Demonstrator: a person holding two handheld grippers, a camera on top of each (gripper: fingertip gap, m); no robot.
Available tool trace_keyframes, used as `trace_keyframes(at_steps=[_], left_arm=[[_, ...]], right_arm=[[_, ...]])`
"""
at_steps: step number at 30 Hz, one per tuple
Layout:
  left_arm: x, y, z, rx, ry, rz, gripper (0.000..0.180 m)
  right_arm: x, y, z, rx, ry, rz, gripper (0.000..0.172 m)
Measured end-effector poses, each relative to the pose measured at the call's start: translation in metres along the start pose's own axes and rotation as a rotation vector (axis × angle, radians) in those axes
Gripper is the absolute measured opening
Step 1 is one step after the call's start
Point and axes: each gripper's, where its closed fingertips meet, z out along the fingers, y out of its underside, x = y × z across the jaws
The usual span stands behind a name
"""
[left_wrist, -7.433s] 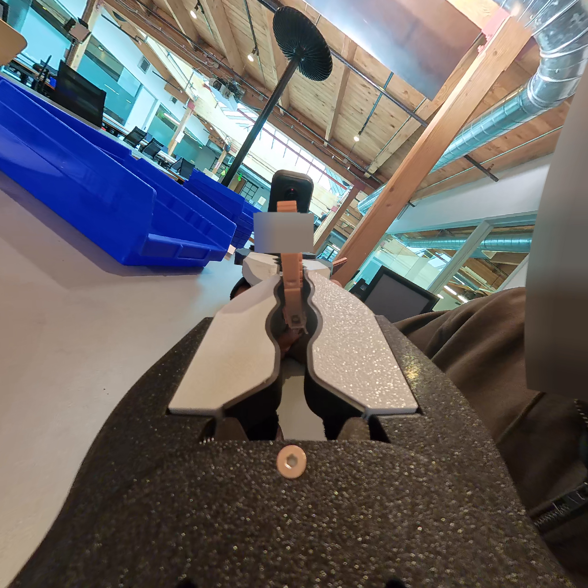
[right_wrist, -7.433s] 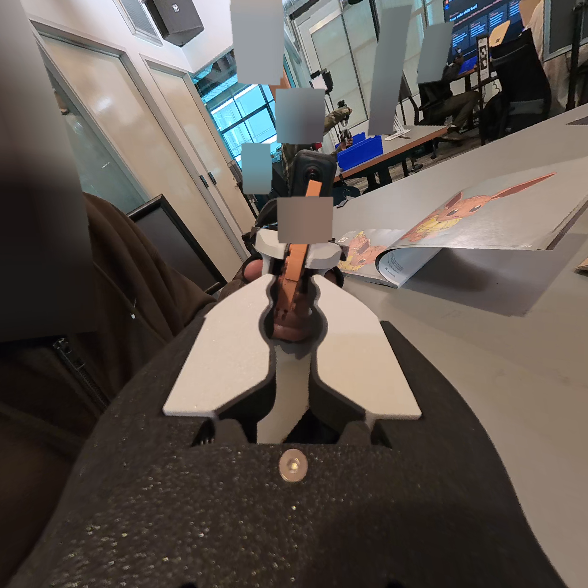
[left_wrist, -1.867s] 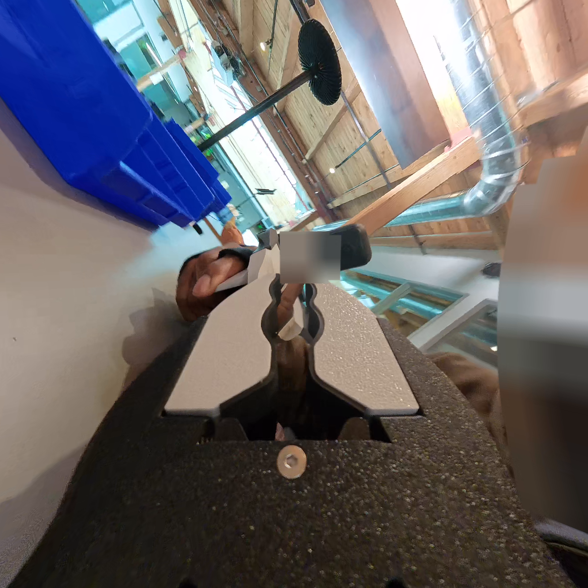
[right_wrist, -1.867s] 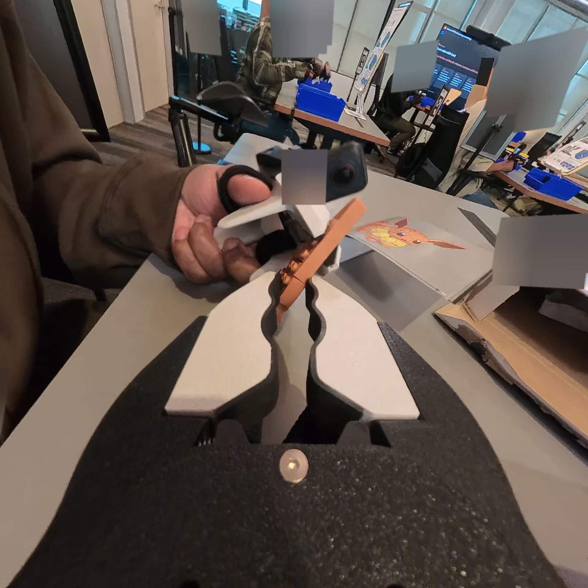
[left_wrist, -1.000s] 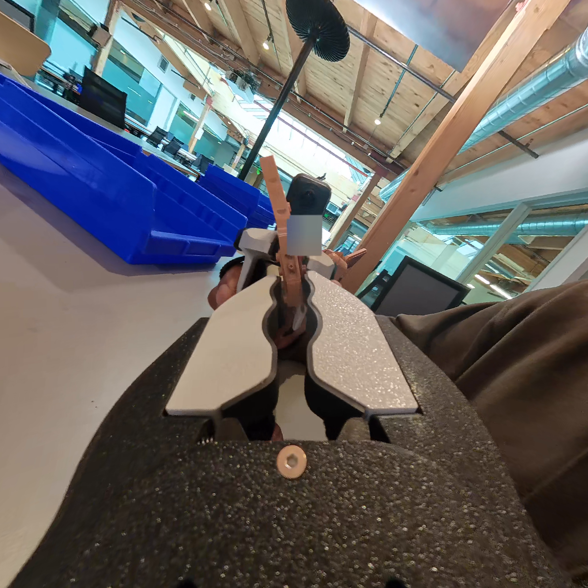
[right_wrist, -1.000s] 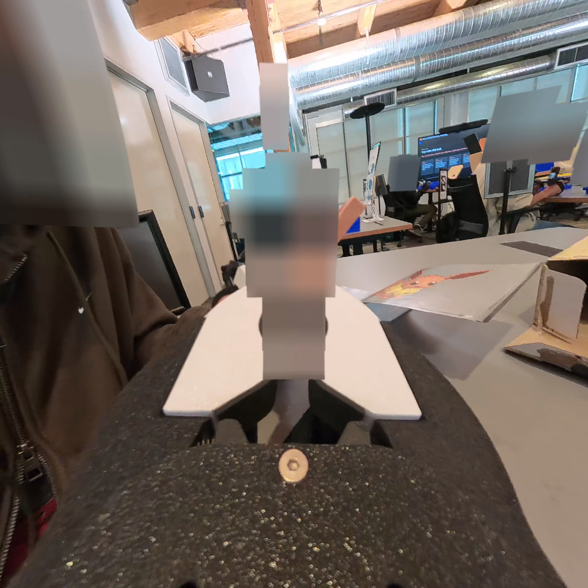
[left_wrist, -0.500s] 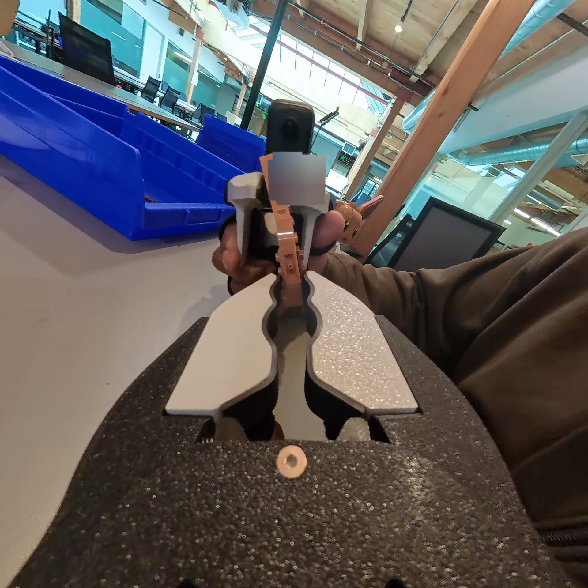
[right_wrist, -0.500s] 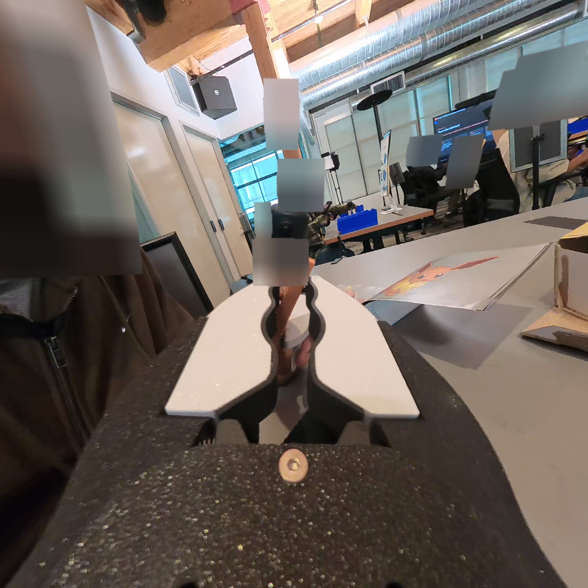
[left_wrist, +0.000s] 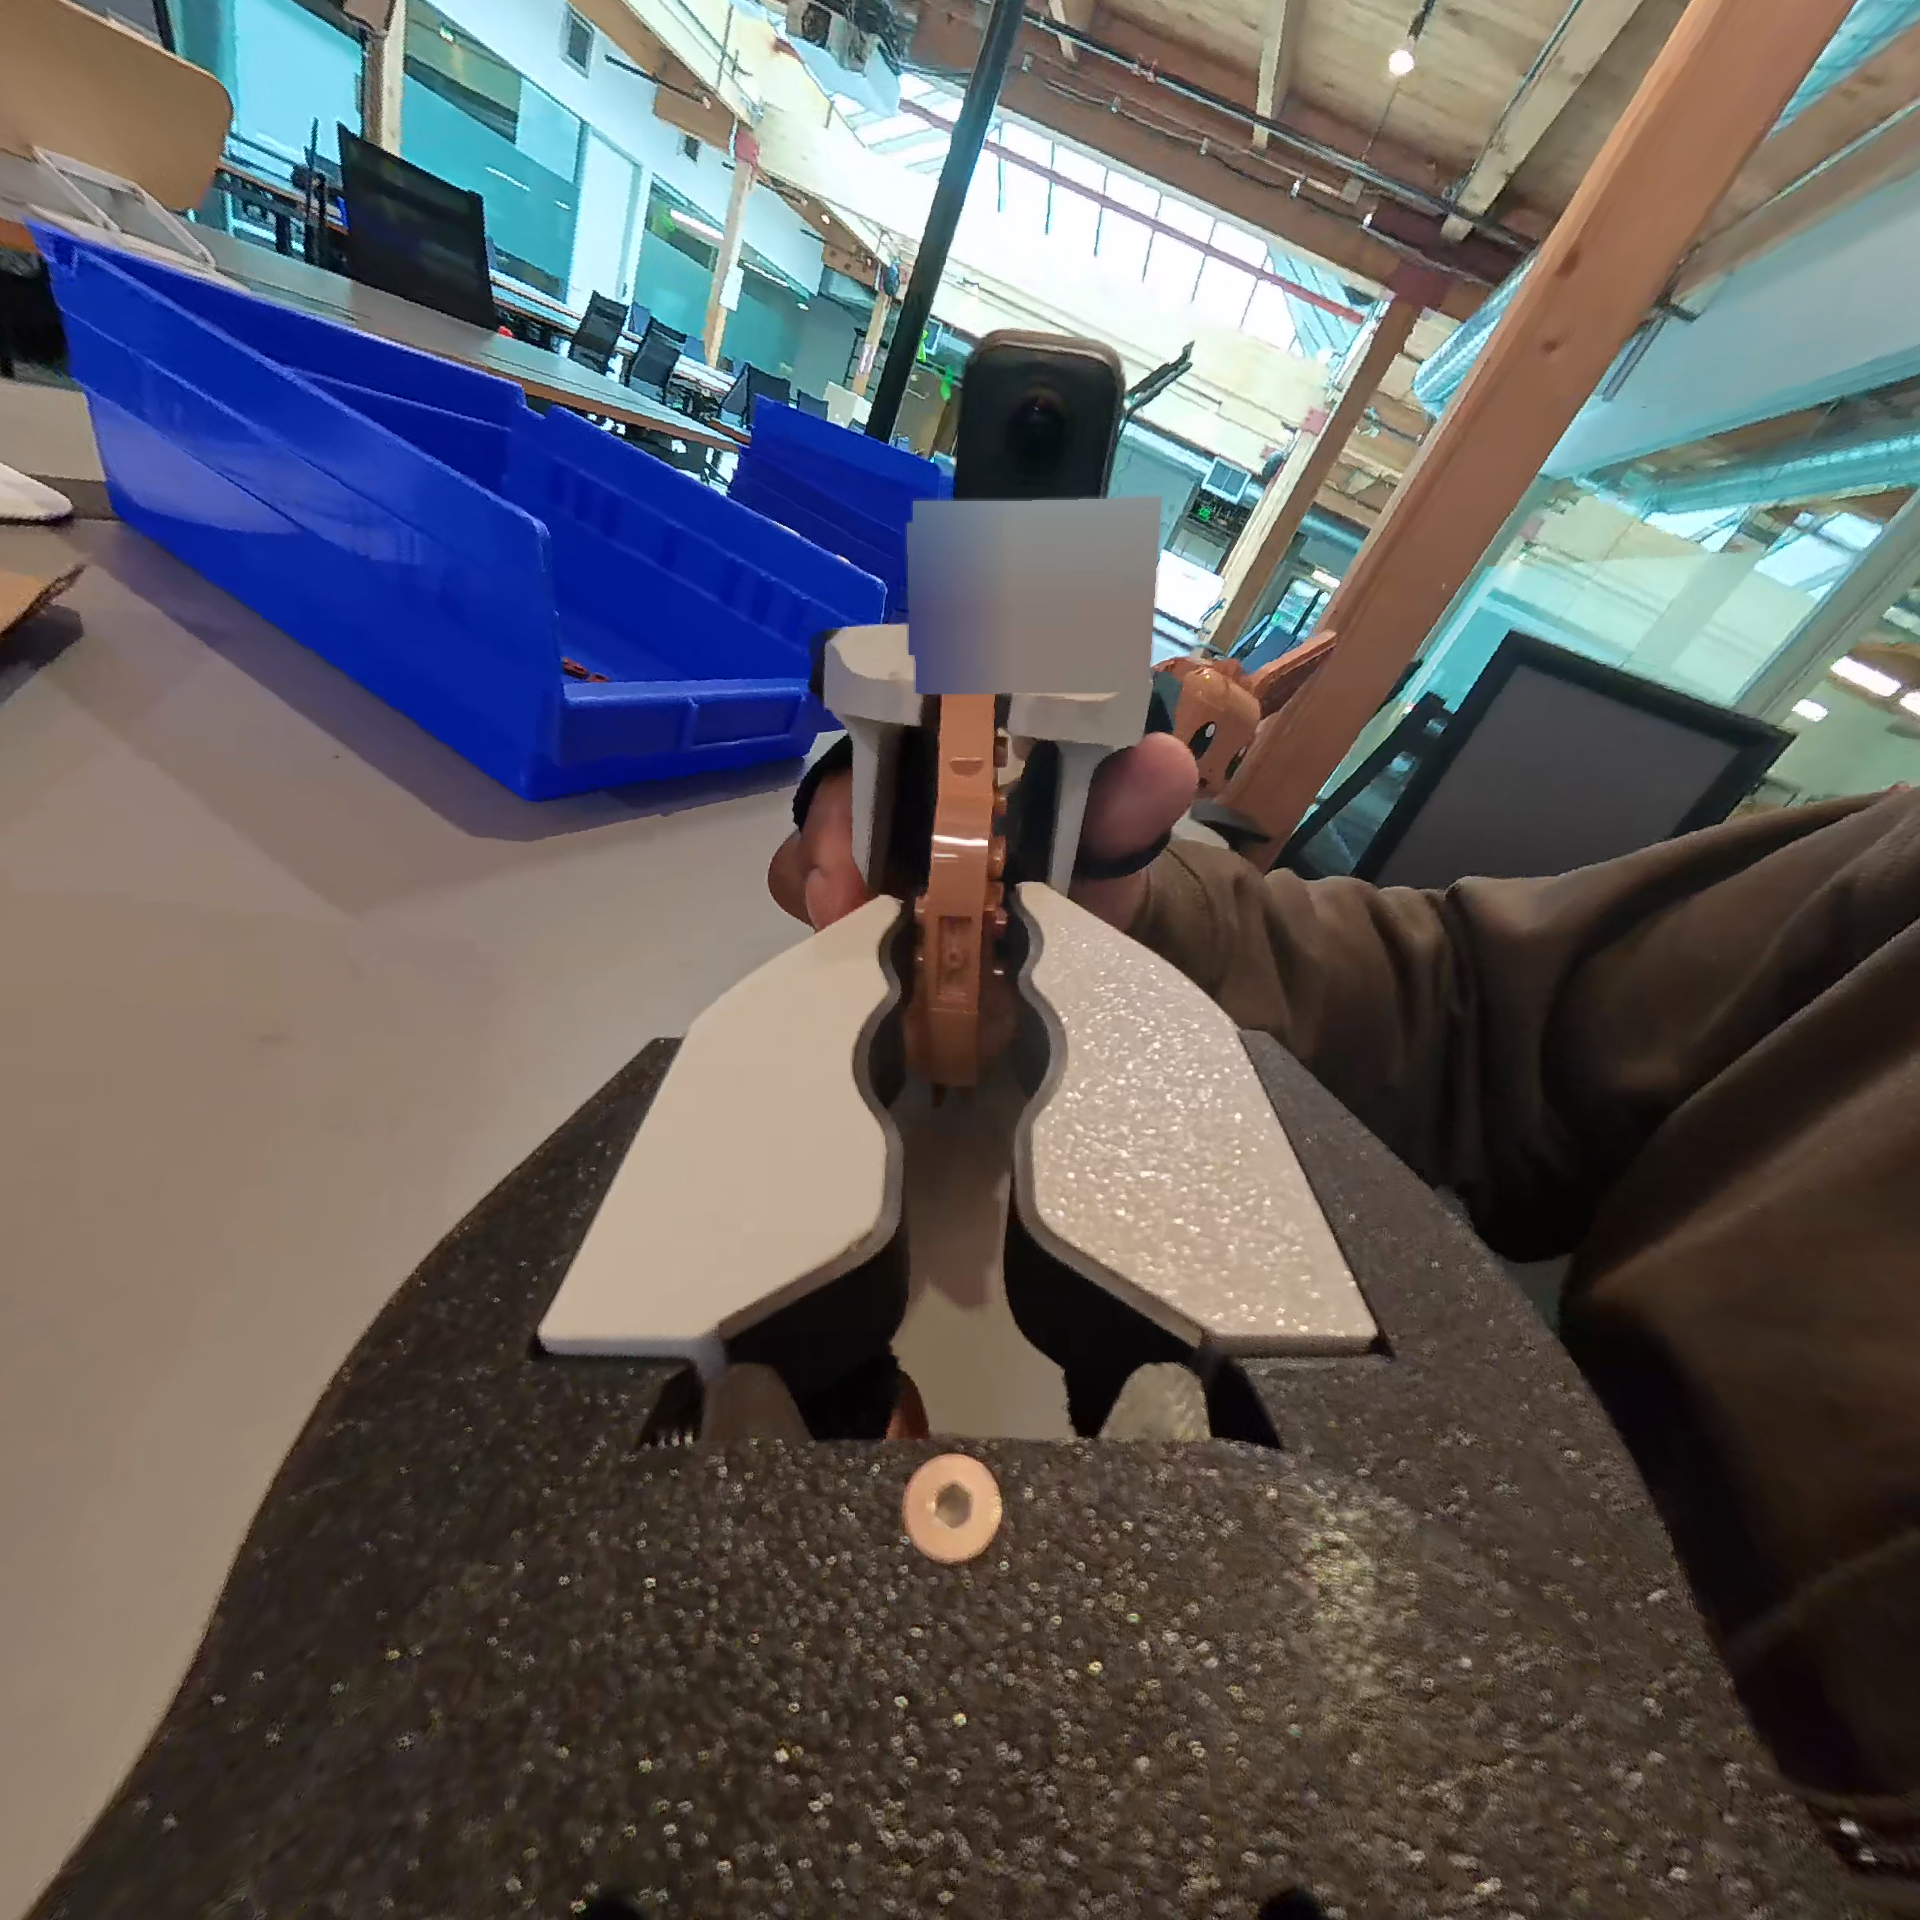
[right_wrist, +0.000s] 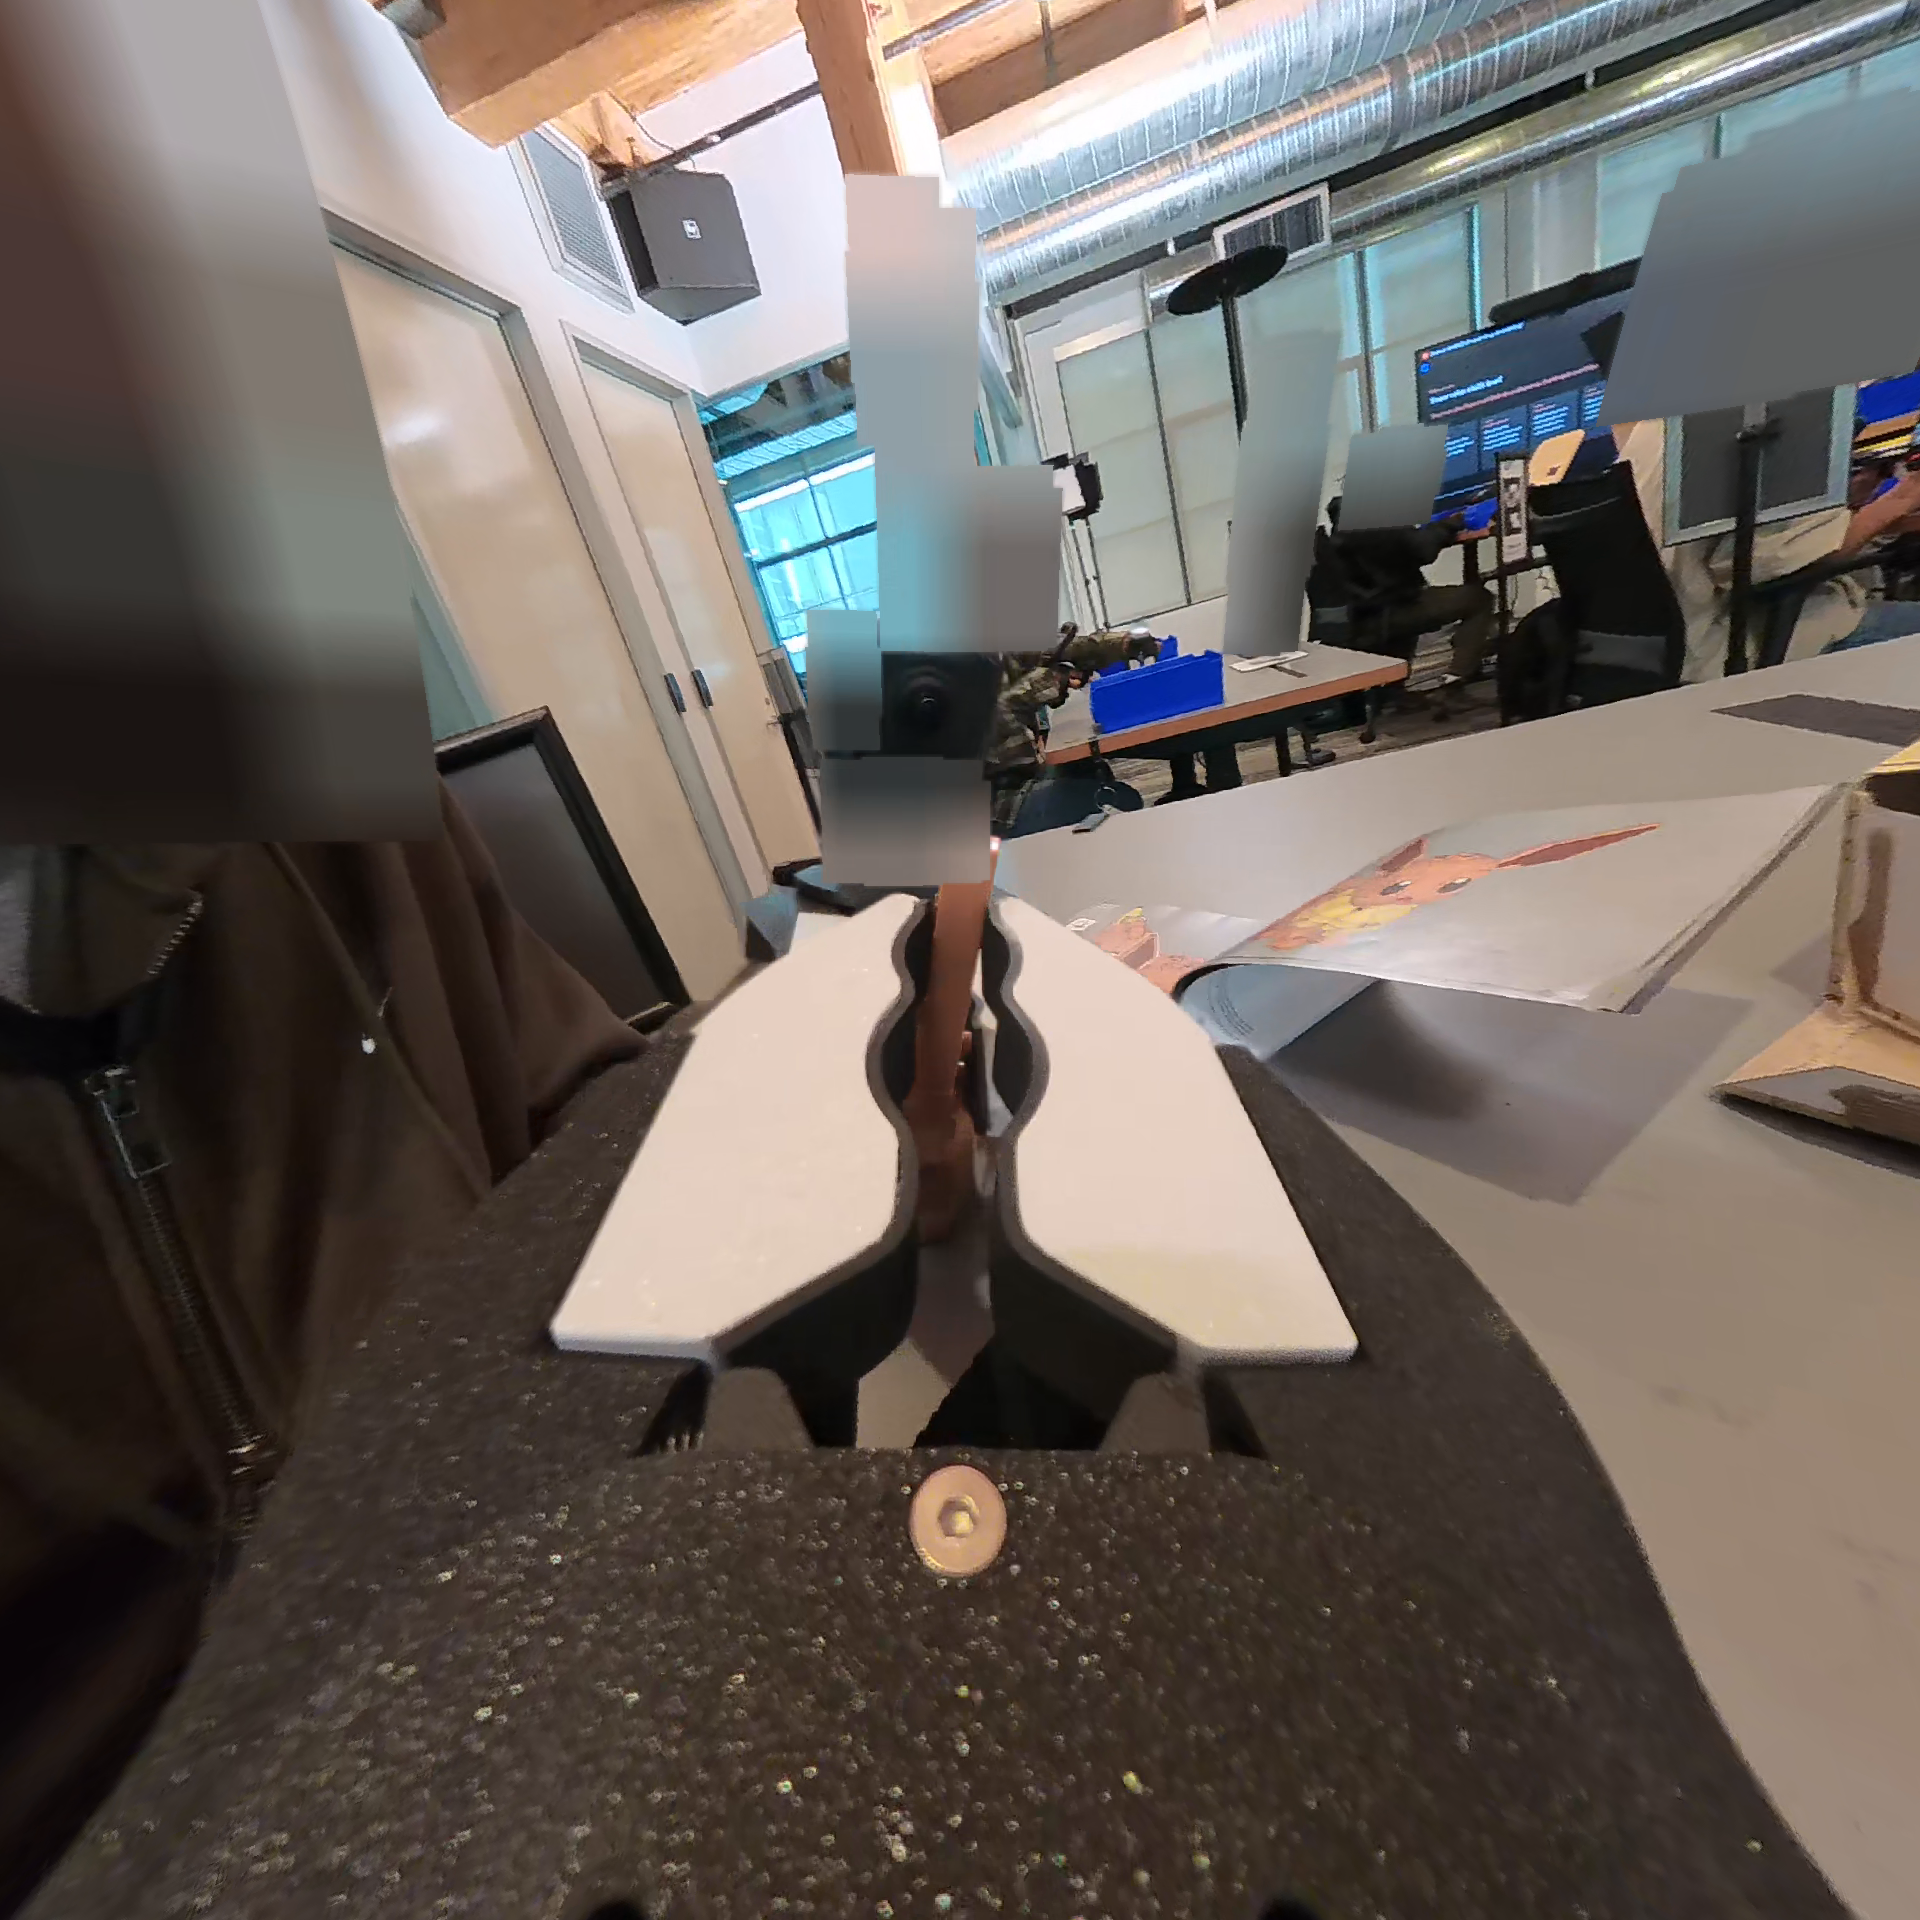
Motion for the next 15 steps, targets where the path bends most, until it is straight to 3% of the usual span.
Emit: trace_keyframes(at_steps=[4,6,8,15], left_arm=[[-0.0010,-0.0037,-0.0021,0.030,0.061,-0.161,0.016],[-0.0003,-0.0043,-0.0017,0.036,0.069,-0.181,0.017],[0.0008,-0.0042,-0.0011,0.035,0.070,-0.170,0.017],[-0.0034,-0.0001,-0.0039,-0.021,-0.042,0.078,0.016]], right_arm=[[0.0026,-0.0011,0.0008,-0.033,0.118,-0.225,0.011],[0.0006,-0.0027,0.0006,-0.062,0.194,-0.420,0.012],[0.0005,-0.0037,-0.0002,-0.079,0.225,-0.479,0.012],[0.0044,0.0013,0.0001,0.006,-0.021,0.123,0.007]])
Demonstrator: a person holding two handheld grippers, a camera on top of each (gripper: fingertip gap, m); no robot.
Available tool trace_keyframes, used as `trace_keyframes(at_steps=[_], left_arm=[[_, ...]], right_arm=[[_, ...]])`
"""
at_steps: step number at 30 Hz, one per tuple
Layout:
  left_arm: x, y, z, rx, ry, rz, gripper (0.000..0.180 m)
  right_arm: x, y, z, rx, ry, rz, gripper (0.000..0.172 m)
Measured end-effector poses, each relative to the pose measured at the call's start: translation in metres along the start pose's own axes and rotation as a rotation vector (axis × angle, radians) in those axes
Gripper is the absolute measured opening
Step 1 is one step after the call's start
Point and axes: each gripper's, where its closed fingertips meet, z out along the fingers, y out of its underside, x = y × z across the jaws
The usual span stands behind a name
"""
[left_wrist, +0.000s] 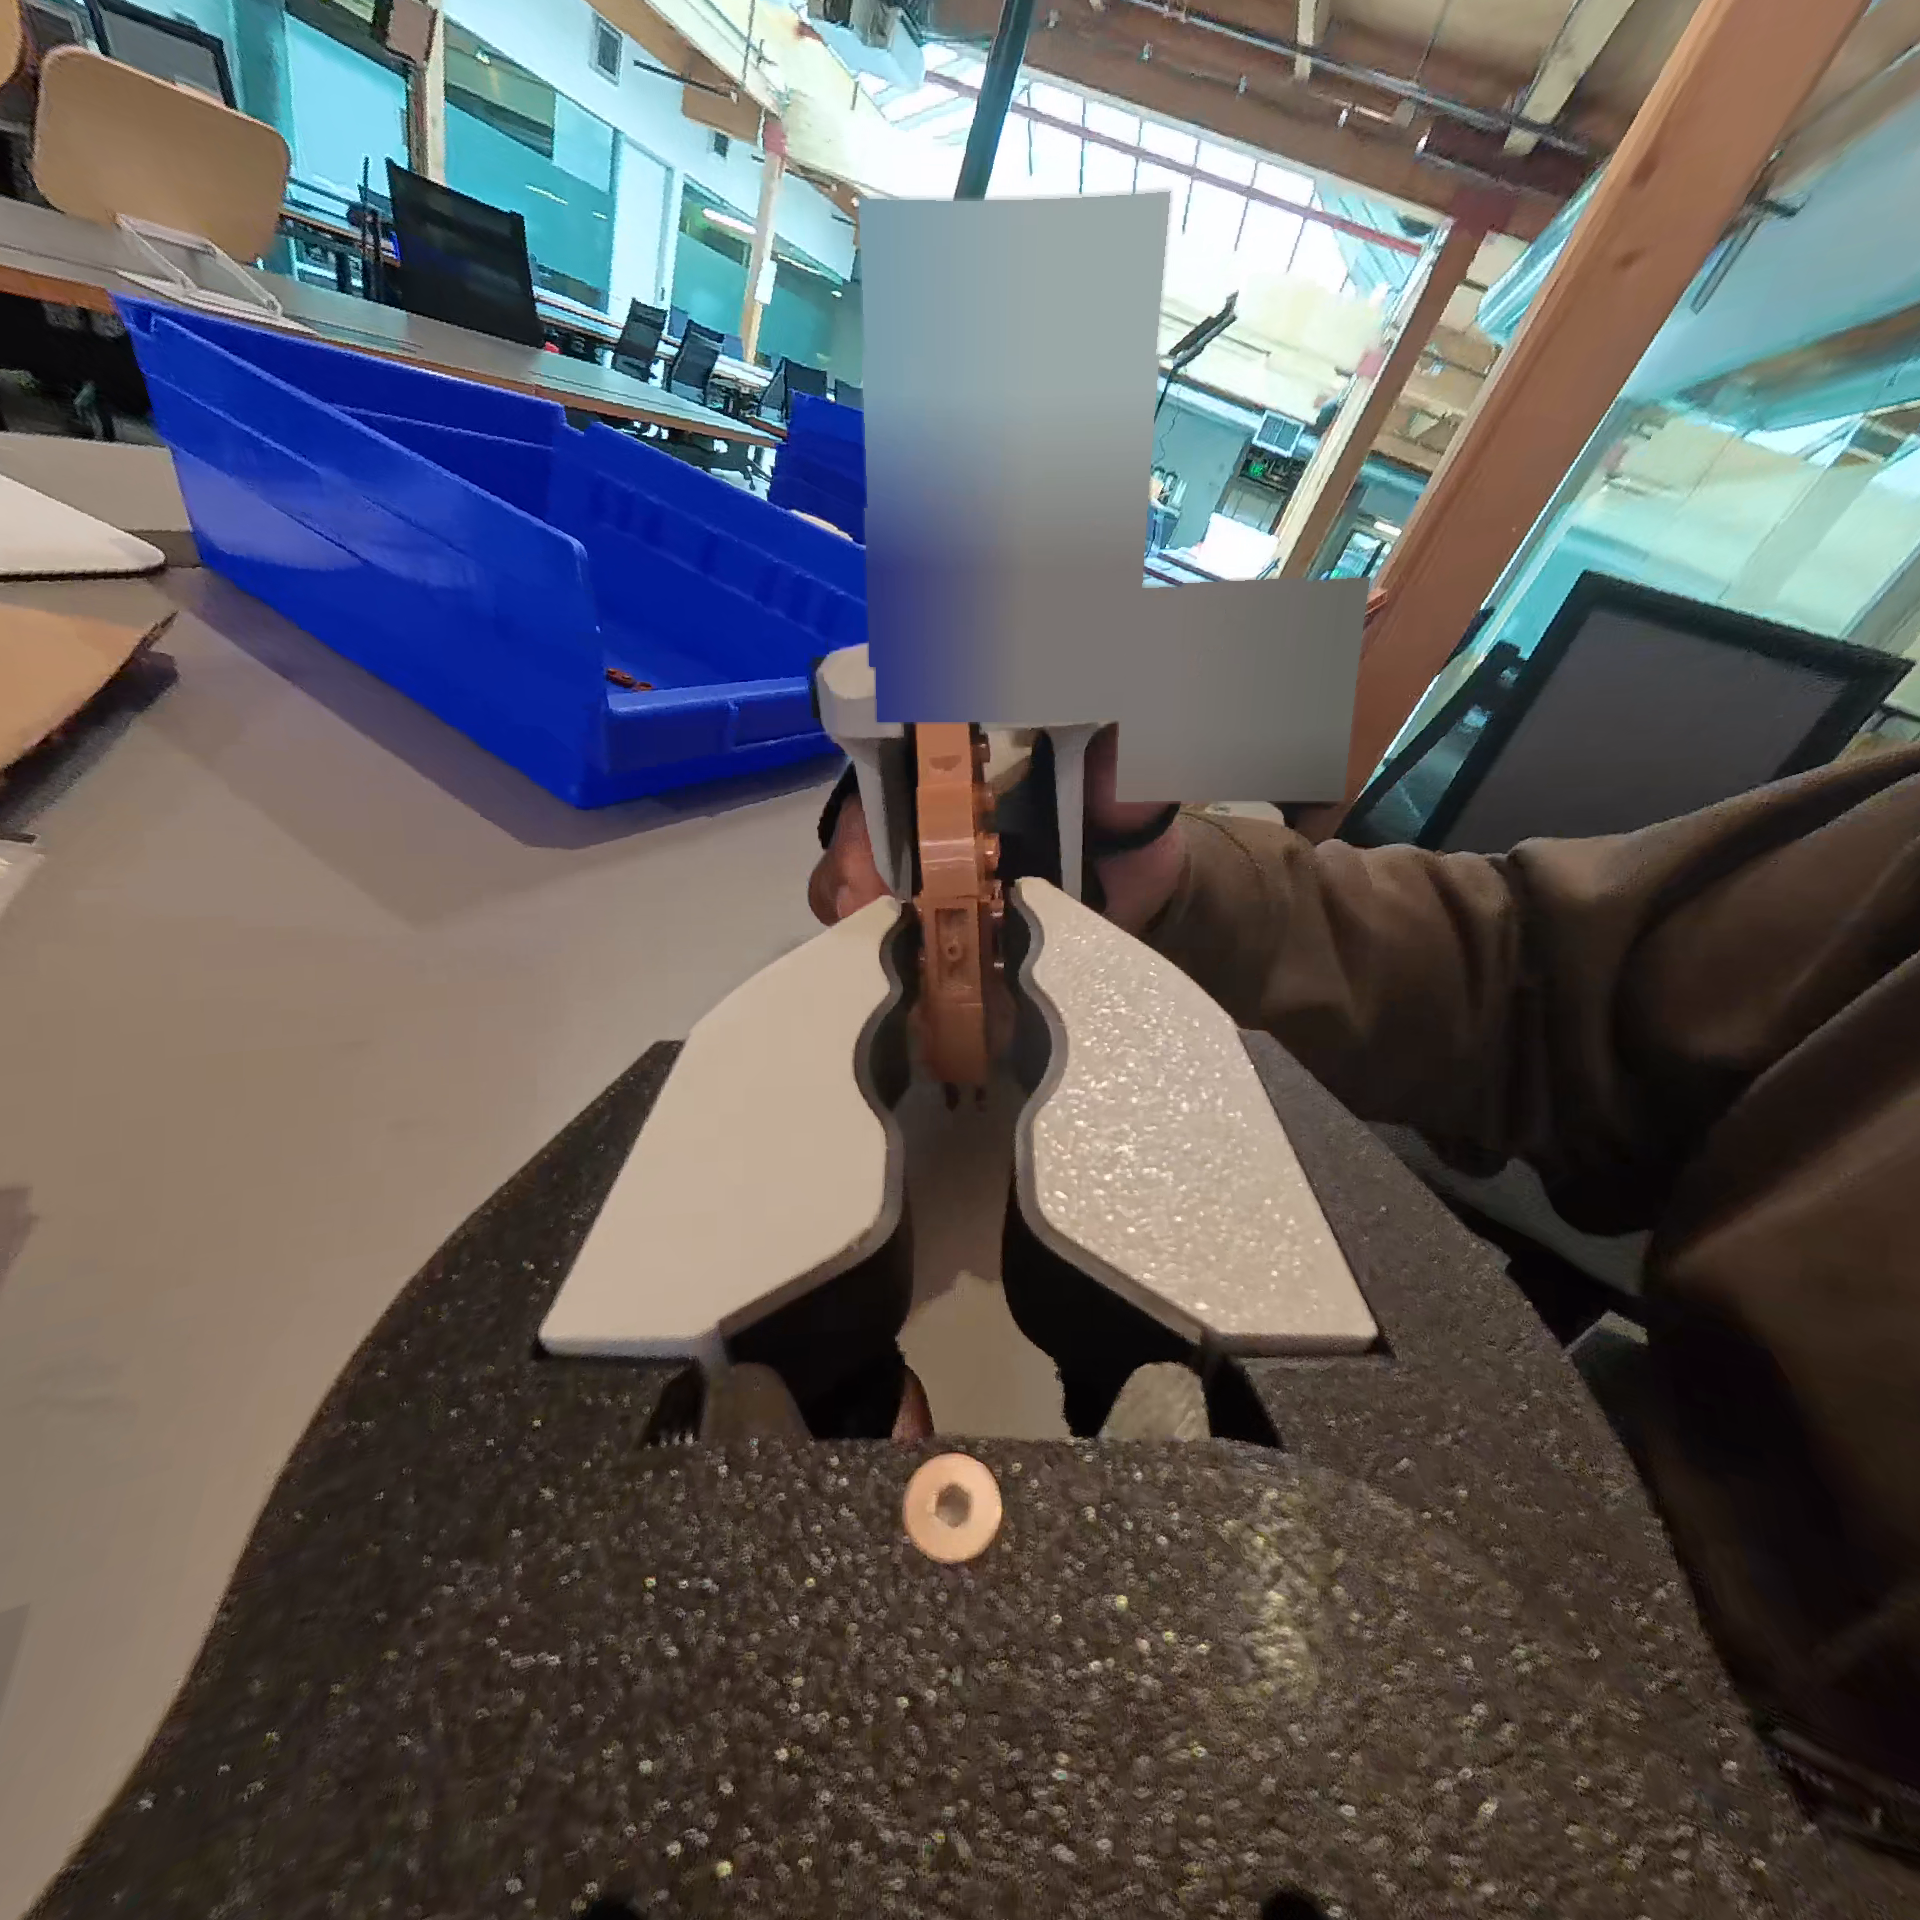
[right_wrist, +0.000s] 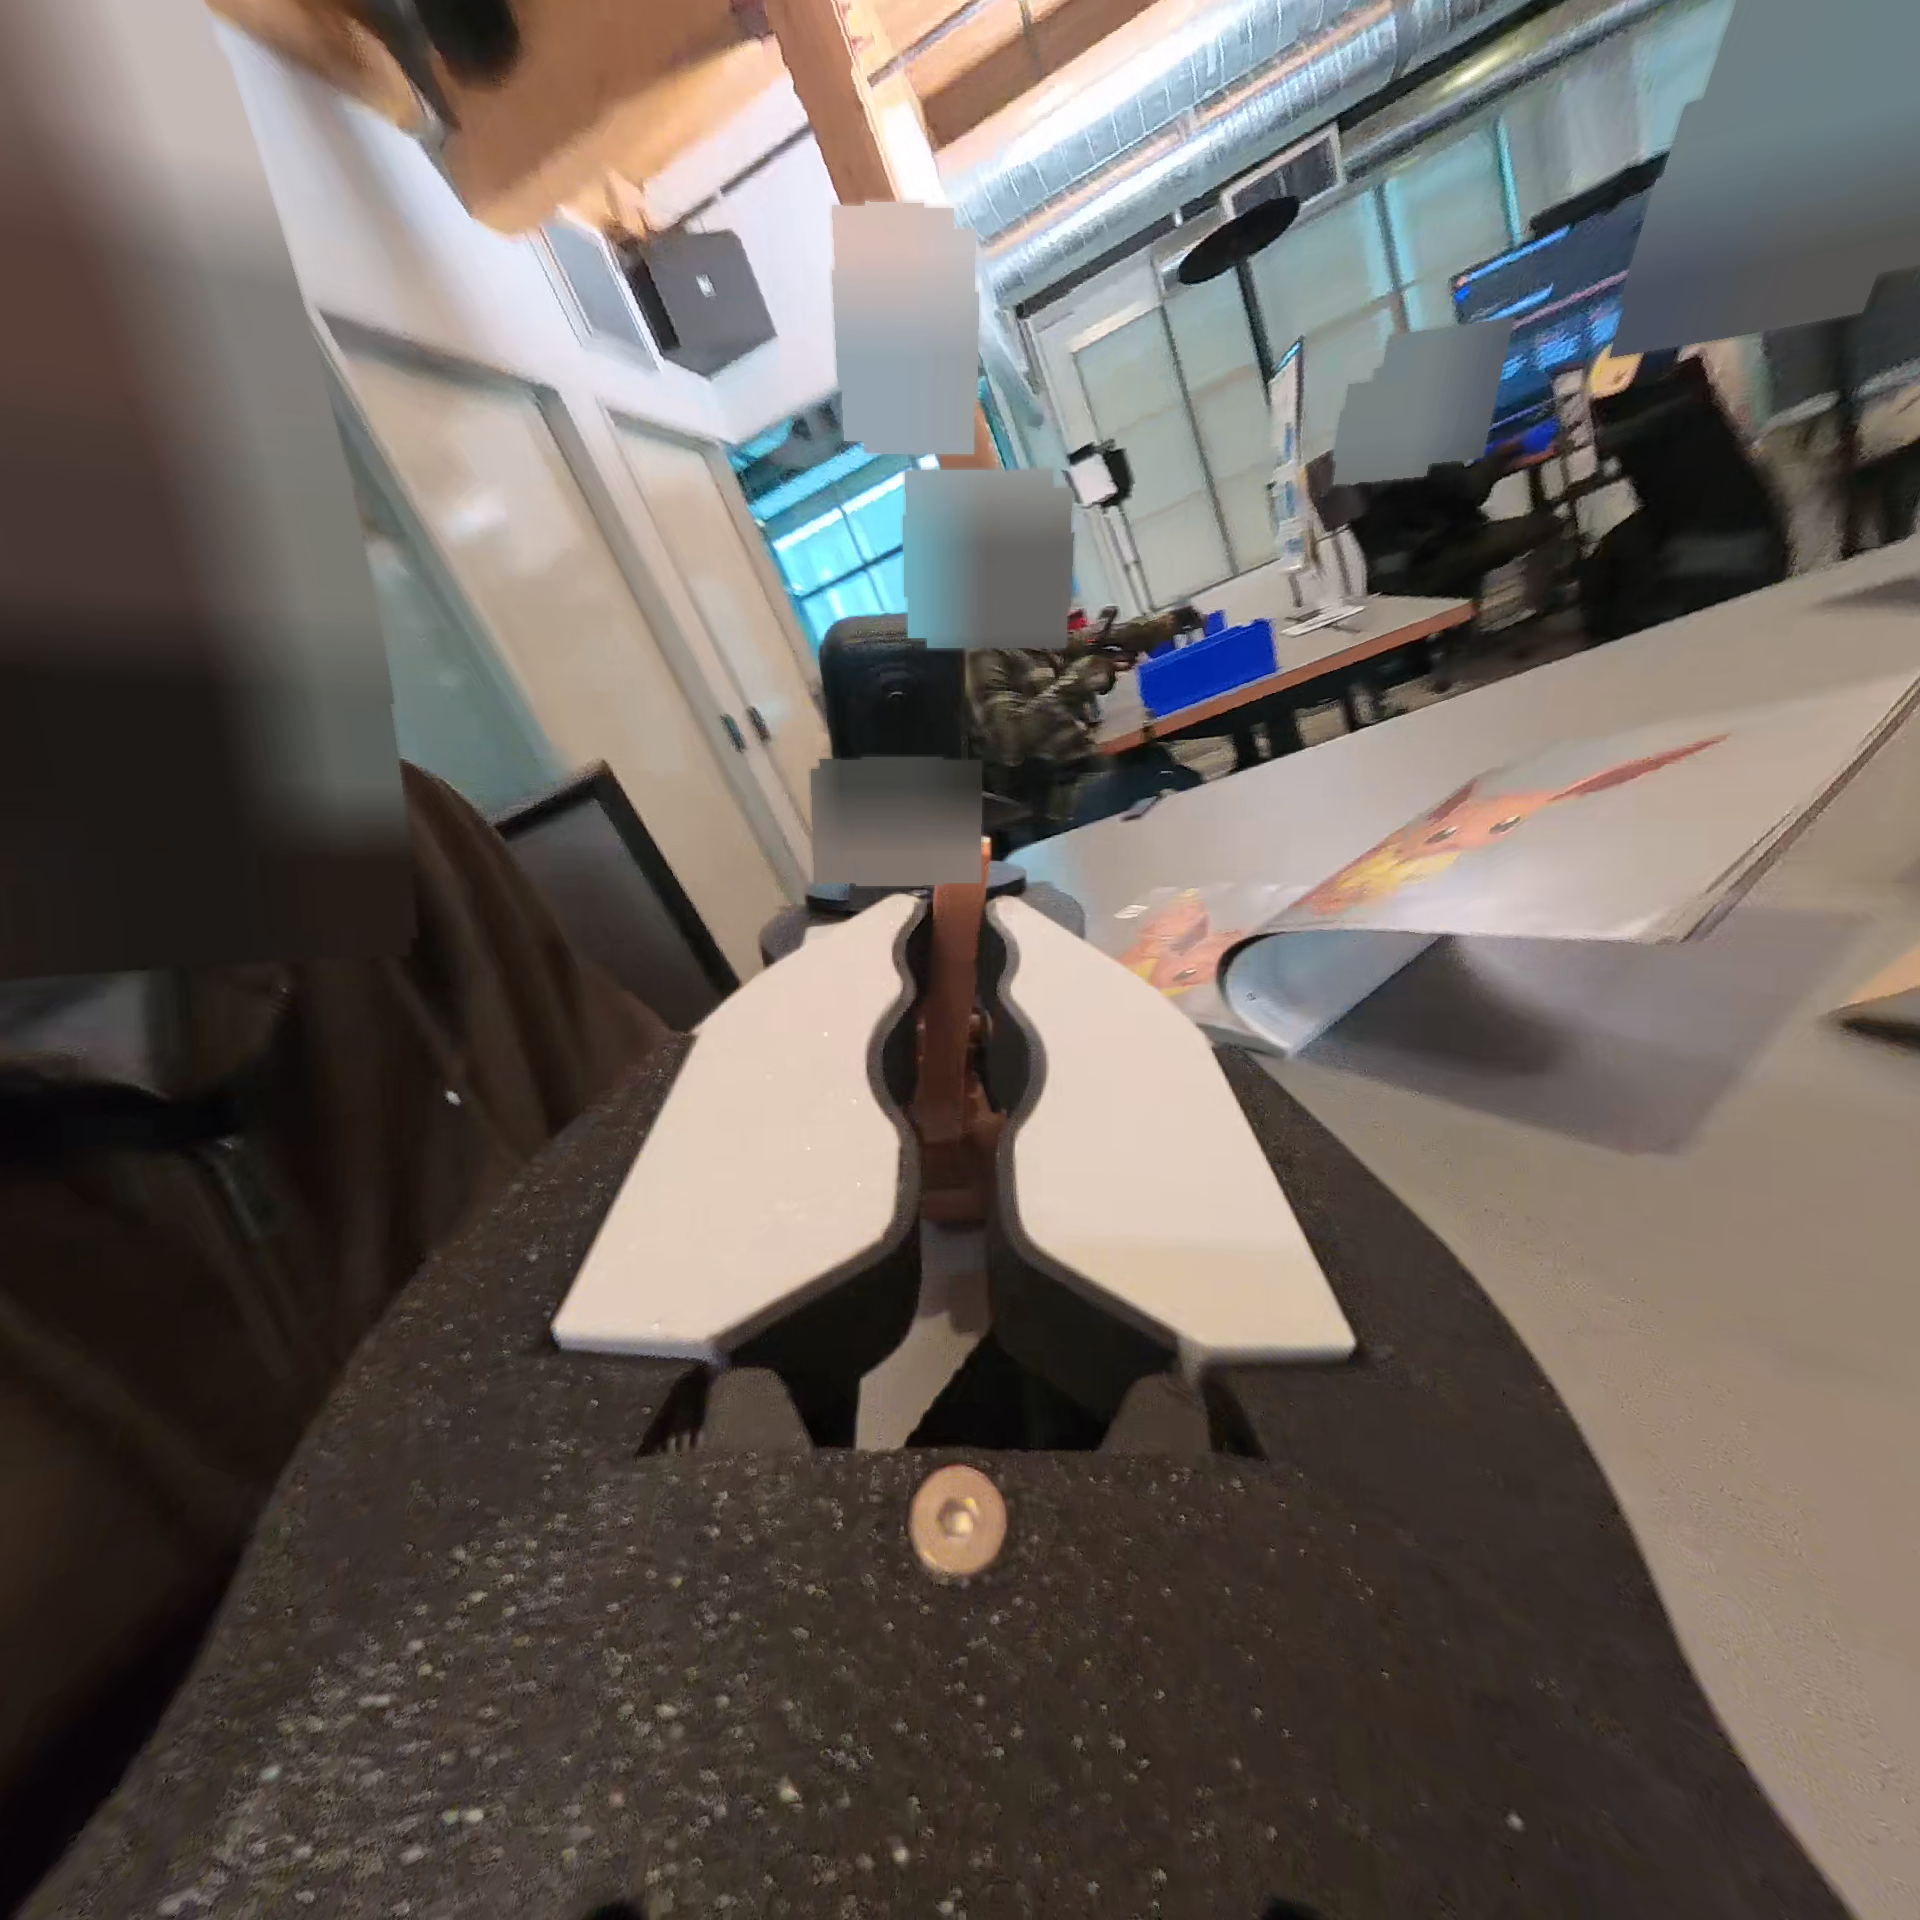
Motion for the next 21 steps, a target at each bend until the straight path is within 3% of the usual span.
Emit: trace_keyframes(at_steps=[3,6,7,8,10,12,18,21], left_arm=[[-0.009,0.002,-0.002,-0.005,-0.024,-0.059,0.016],[-0.019,0.001,-0.004,0.012,-0.066,-0.136,0.016],[-0.031,-0.002,-0.008,0.043,-0.139,-0.174,0.015],[-0.032,-0.007,-0.014,0.077,-0.103,-0.217,0.015],[-0.024,-0.005,-0.018,0.040,-0.037,-0.197,0.016],[-0.027,-0.001,-0.014,0.014,-0.096,-0.141,0.016],[-0.029,-0.004,-0.015,0.044,-0.087,-0.189,0.016],[-0.036,0.003,-0.012,-0.008,-0.152,-0.178,0.016]], right_arm=[[0.009,0.003,0.000,-0.009,0.051,0.026,0.008],[0.012,0.003,0.000,-0.063,0.200,-0.266,0.008],[0.005,0.002,-0.001,-0.073,0.205,-0.369,0.008],[0.005,0.000,-0.004,-0.074,0.242,-0.423,0.008],[0.015,-0.013,-0.015,-0.011,0.292,-0.353,0.008],[0.021,-0.023,-0.024,0.052,0.282,-0.272,0.008],[0.034,-0.014,-0.027,-0.002,0.320,-0.239,0.008],[0.038,-0.010,-0.026,-0.021,0.329,-0.222,0.008]])
